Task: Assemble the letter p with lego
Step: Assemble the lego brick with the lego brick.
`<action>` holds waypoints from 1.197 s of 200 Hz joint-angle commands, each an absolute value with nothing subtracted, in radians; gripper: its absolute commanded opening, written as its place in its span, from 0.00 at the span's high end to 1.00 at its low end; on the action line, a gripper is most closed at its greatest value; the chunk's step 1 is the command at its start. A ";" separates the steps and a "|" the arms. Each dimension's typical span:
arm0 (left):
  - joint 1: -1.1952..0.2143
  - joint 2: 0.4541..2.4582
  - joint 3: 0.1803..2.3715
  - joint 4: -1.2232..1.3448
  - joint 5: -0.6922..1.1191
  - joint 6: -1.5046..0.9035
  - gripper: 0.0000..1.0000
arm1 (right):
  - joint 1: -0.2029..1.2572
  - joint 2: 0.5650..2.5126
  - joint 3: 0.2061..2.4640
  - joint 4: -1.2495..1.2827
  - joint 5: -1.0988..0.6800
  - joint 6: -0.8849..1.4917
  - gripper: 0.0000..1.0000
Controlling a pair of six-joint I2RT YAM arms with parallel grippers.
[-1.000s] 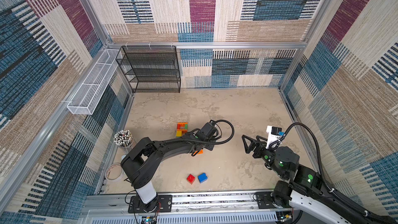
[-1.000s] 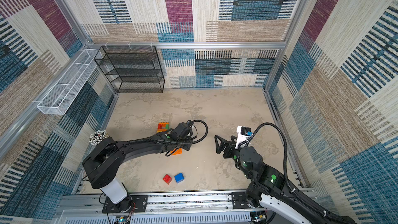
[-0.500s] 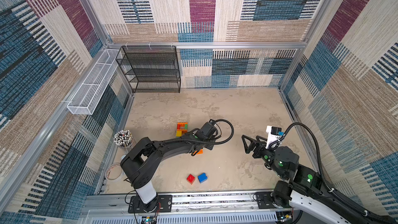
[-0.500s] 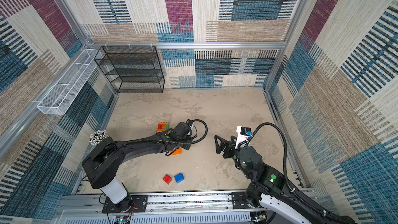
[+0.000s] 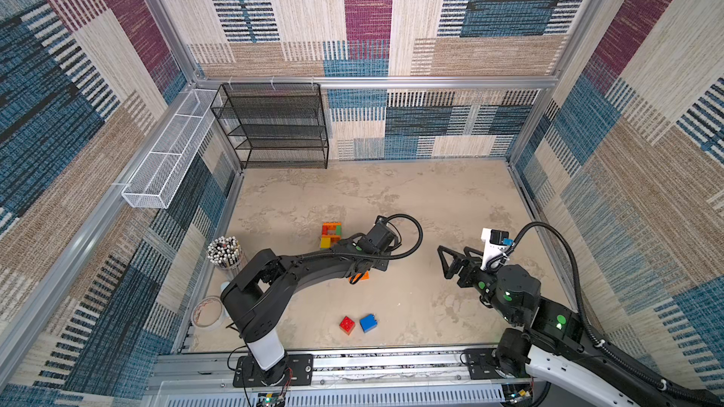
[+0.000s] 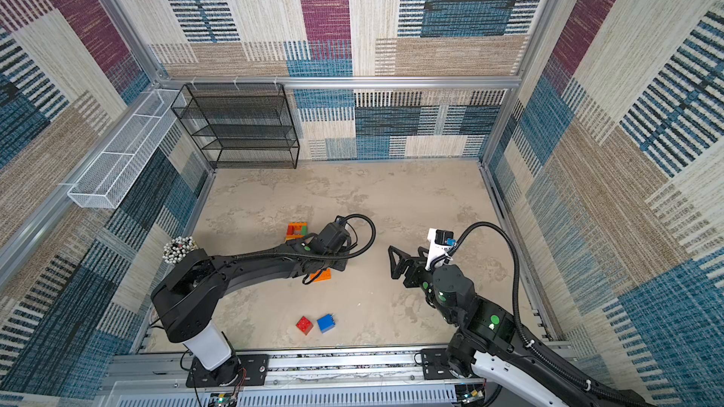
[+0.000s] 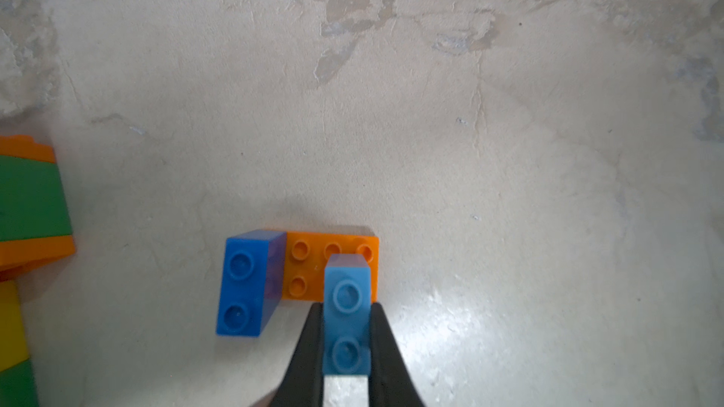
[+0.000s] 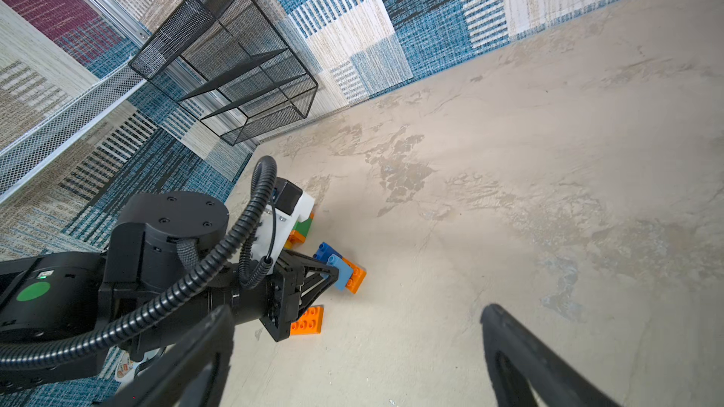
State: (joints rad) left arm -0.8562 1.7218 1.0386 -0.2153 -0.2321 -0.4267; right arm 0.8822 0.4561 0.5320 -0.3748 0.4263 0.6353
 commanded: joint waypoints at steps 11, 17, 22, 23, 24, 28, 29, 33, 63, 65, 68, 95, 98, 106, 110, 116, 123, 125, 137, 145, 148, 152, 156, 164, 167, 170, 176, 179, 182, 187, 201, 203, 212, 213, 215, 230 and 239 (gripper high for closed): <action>-0.862 1.732 1.057 -0.219 -0.242 -0.456 1.00 | 0.882 0.451 0.537 -0.351 0.427 0.643 0.00; -0.862 1.735 1.058 -0.220 -0.242 -0.457 1.00 | 0.882 0.449 0.536 -0.353 0.429 0.643 0.00; -0.862 1.736 1.060 -0.219 -0.245 -0.457 1.00 | 0.881 0.449 0.535 -0.353 0.430 0.643 0.00; -0.862 1.736 1.060 -0.219 -0.244 -0.457 1.00 | 0.882 0.449 0.536 -0.353 0.430 0.643 0.00; -0.863 1.736 1.059 -0.219 -0.244 -0.457 1.00 | 0.882 0.448 0.536 -0.353 0.430 0.643 0.00; -0.863 1.737 1.060 -0.219 -0.245 -0.458 1.00 | 0.882 0.448 0.536 -0.354 0.430 0.643 0.00; -0.862 1.737 1.060 -0.219 -0.246 -0.457 1.00 | 0.882 0.448 0.536 -0.354 0.430 0.643 0.00; -0.862 1.737 1.060 -0.218 -0.246 -0.457 1.00 | 0.881 0.448 0.536 -0.354 0.430 0.643 0.00; -0.862 1.750 1.063 -0.214 -0.247 -0.450 1.00 | 0.882 0.446 0.535 -0.354 0.428 0.643 0.00; -0.862 1.751 1.063 -0.214 -0.247 -0.449 1.00 | 0.882 0.446 0.535 -0.355 0.429 0.643 0.00; -0.862 1.753 1.064 -0.213 -0.247 -0.449 1.00 | 0.882 0.446 0.536 -0.356 0.429 0.643 0.00; -0.862 1.763 1.065 -0.217 -0.246 -0.449 1.00 | 0.882 0.445 0.539 -0.360 0.430 0.643 0.00; -0.863 1.764 1.065 -0.218 -0.247 -0.449 1.00 | 0.882 0.445 0.539 -0.360 0.431 0.643 0.00; -0.862 1.764 1.063 -0.222 -0.248 -0.448 1.00 | 0.882 0.446 0.539 -0.362 0.431 0.641 0.00; -0.862 1.765 1.061 -0.222 -0.249 -0.448 1.00 | 0.882 0.445 0.540 -0.362 0.430 0.641 0.00; -0.862 1.763 1.056 -0.222 -0.250 -0.448 1.00 | 0.882 0.445 0.541 -0.363 0.432 0.641 0.00; -0.864 1.759 1.050 -0.223 -0.251 -0.448 1.00 | 0.882 0.445 0.541 -0.365 0.433 0.641 0.00; -0.864 1.758 1.048 -0.224 -0.251 -0.448 1.00 | 0.882 0.445 0.541 -0.365 0.433 0.641 0.00; -0.864 1.755 1.043 -0.232 -0.254 -0.445 1.00 | 0.881 0.445 0.543 -0.364 0.432 0.640 0.00; -0.865 1.751 1.039 -0.238 -0.258 -0.442 1.00 | 0.882 0.445 0.545 -0.363 0.434 0.640 0.00; -0.867 1.750 1.039 -0.239 -0.258 -0.440 1.00 | 0.881 0.445 0.545 -0.364 0.434 0.639 0.00; -0.866 1.749 1.038 -0.242 -0.261 -0.438 1.00 | 0.882 0.445 0.545 -0.364 0.436 0.638 0.00; -0.867 1.747 1.034 -0.245 -0.262 -0.438 1.00 | 0.881 0.445 0.546 -0.364 0.436 0.637 0.00; -0.867 1.743 1.032 -0.250 -0.263 -0.433 1.00 | 0.882 0.445 0.548 -0.364 0.437 0.635 0.00; -0.867 1.741 1.031 -0.251 -0.263 -0.431 1.00 | 0.881 0.445 0.548 -0.364 0.438 0.635 0.00; -0.867 1.739 1.030 -0.253 -0.262 -0.427 1.00 | 0.881 0.445 0.549 -0.365 0.439 0.635 0.00; -0.868 1.735 1.028 -0.256 -0.260 -0.423 1.00 | 0.882 0.445 0.550 -0.366 0.441 0.634 0.00; -0.867 1.733 1.026 -0.255 -0.260 -0.421 1.00 | 0.882 0.446 0.551 -0.367 0.440 0.634 0.00; -0.867 1.731 1.024 -0.255 -0.257 -0.419 1.00 | 0.881 0.445 0.551 -0.367 0.440 0.633 0.00; -0.868 1.729 1.020 -0.253 -0.254 -0.416 1.00 | 0.881 0.445 0.551 -0.368 0.443 0.632 0.00; -0.867 1.732 1.019 -0.257 -0.243 -0.414 1.00 | 0.882 0.445 0.552 -0.370 0.444 0.632 0.00; -0.867 1.734 1.020 -0.260 -0.243 -0.414 1.00 | 0.881 0.445 0.553 -0.370 0.444 0.632 0.00; -0.868 1.743 1.027 -0.270 -0.248 -0.419 1.00 | 0.881 0.445 0.552 -0.370 0.443 0.632 0.00; -0.869 1.743 1.028 -0.272 -0.249 -0.420 1.00 | 0.882 0.445 0.552 -0.370 0.443 0.632 0.00; -0.868 1.745 1.029 -0.273 -0.250 -0.423 1.00 | 0.882 0.445 0.552 -0.370 0.442 0.633 0.00; -0.867 1.762 1.047 -0.304 -0.274 -0.447 1.00 | 0.882 0.445 0.553 -0.370 0.443 0.635 0.00; -0.867 1.776 1.067 -0.334 -0.292 -0.469 1.00 | 0.882 0.446 0.556 -0.373 0.443 0.636 0.00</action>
State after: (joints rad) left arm -0.8673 1.7466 1.0393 -0.2108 -0.2615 -0.4374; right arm 0.8822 0.4458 0.5430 -0.3798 0.4305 0.6350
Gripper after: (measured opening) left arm 0.163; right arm 0.996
